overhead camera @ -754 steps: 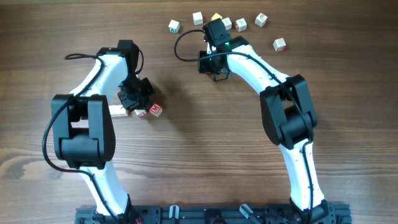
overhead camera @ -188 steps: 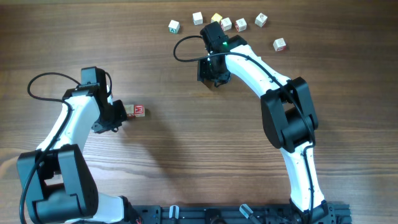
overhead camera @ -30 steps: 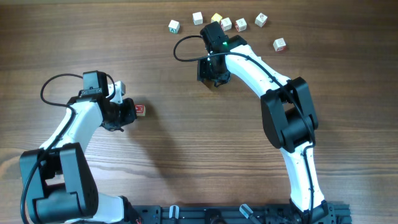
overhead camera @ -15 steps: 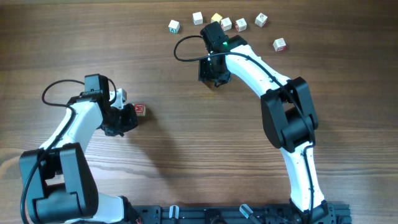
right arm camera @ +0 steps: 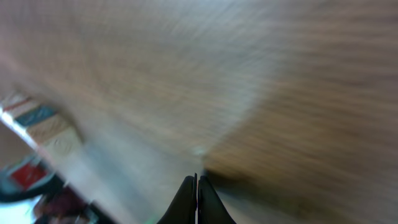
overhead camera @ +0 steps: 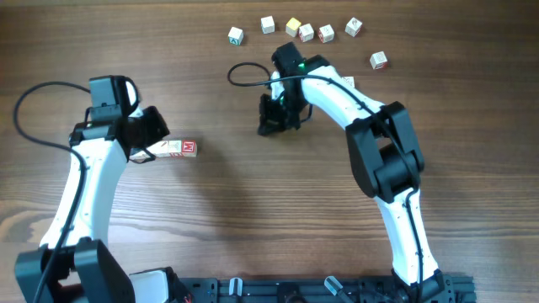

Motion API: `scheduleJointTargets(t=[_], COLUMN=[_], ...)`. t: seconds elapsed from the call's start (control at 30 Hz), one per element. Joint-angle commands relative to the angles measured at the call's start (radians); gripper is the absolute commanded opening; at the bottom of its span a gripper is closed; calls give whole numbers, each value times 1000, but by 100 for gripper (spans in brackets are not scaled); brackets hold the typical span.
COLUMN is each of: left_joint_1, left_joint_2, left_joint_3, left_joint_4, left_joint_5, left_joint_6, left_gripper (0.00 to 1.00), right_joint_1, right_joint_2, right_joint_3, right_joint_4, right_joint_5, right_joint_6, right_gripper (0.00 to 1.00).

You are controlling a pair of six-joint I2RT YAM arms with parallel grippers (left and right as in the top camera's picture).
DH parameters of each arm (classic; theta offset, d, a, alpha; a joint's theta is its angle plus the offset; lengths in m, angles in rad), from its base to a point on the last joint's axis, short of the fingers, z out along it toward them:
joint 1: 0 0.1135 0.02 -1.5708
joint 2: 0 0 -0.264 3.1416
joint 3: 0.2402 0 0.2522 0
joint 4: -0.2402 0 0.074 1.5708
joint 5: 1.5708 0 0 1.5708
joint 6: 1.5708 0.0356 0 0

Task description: Form a horizontal line

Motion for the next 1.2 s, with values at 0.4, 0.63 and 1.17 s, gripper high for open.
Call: scheduleJointTargets(t=[0.4, 0.63, 1.17], left_joint_1=[309, 344, 344], left_joint_2=[-19, -19, -18], left_joint_3=[12, 12, 12], left_joint_4=[-24, -24, -26], left_joint_5=[-146, -146, -147], left_joint_6=[-164, -163, -163], left_gripper=[4, 4, 4], right_joint_1=[196, 203, 262], right_joint_2=[20, 20, 20], right_joint_3=[-13, -13, -13], right_joint_4=[147, 234, 334], right_joint_5=[117, 61, 2], right_joint_6=[146, 180, 238], right_gripper=[4, 4, 4])
